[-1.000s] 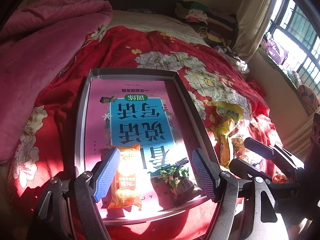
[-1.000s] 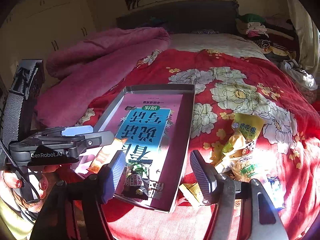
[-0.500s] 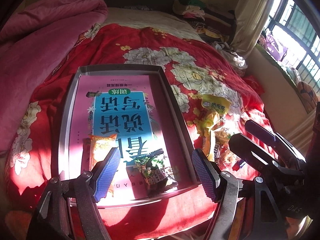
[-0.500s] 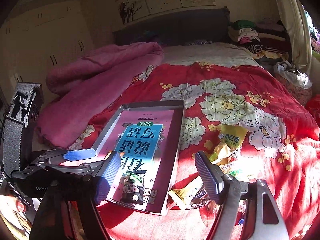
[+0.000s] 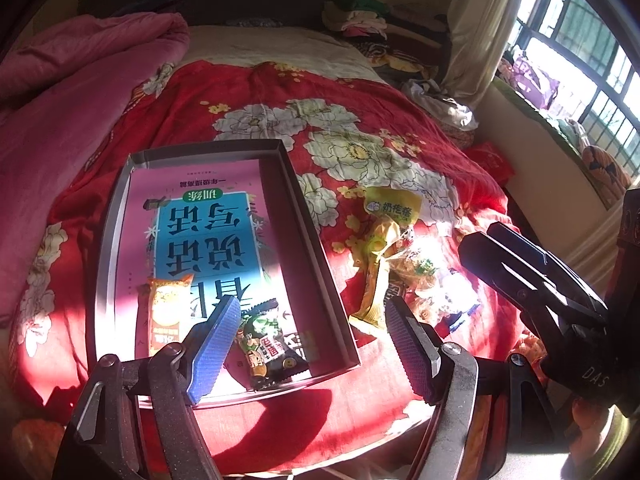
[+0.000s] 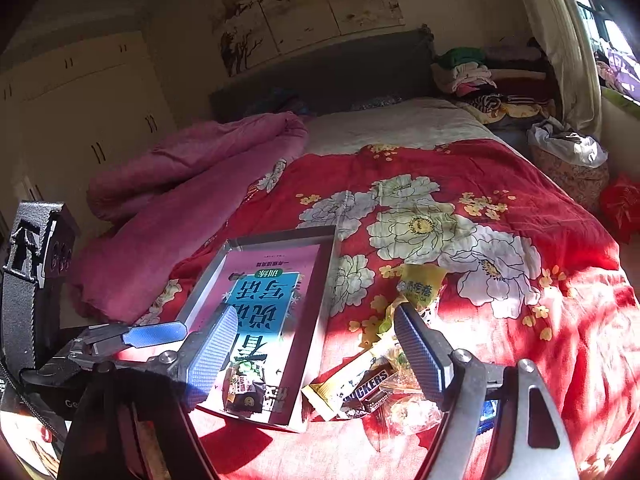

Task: Organize snacks
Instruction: 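Withdraw both tools from the tray back toward the snack pile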

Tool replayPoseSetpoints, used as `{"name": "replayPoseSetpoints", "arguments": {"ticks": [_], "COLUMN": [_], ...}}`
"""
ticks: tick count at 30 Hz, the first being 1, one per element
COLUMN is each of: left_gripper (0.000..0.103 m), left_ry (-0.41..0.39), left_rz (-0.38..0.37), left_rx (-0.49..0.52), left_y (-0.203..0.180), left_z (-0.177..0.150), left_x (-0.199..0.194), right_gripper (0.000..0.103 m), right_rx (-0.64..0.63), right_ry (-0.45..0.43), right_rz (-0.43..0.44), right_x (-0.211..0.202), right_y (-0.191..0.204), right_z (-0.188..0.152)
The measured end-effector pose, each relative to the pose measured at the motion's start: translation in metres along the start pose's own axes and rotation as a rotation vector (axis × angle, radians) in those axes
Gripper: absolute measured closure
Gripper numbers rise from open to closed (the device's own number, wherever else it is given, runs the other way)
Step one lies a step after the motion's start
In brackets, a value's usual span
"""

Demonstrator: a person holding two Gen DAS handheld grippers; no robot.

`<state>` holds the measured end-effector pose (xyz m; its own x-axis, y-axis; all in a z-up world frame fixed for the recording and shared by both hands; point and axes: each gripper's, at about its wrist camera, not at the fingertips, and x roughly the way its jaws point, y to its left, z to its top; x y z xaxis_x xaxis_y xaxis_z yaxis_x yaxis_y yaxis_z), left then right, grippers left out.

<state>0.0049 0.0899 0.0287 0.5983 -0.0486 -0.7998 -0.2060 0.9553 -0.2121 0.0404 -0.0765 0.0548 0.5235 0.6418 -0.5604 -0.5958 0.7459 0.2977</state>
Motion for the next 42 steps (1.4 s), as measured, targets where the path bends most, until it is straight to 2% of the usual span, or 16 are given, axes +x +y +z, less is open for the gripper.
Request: {"name": "replayPoseSetpoints", "arguments": {"ticks": [21,34,42], "left_gripper": [0.027,0.027,0.027], "left_ry": [-0.013,-0.016,0.013], "left_rz": [-0.005,-0.004,-0.021], "left_rx": [0.03,0.042,0.055], "left_y": [-0.032,-0.048,-0.06], "left_z": [0.013,0.02,0.019], "left_x": [-0.005,-0.003,0.01], "right_gripper": [0.022,0.019,0.019], "right_rx": [-0.004,0.014,-0.004], "right_ry": [-0.08,-0.1,-0.091], "right_rz": [-0.06,-0.092,-0.108], "right_x": [-0.034,-0.041,-0.039], "right_y": [-0.031,-0.054,-0.063], "right_z": [0.004,0.001,-0.005]}}
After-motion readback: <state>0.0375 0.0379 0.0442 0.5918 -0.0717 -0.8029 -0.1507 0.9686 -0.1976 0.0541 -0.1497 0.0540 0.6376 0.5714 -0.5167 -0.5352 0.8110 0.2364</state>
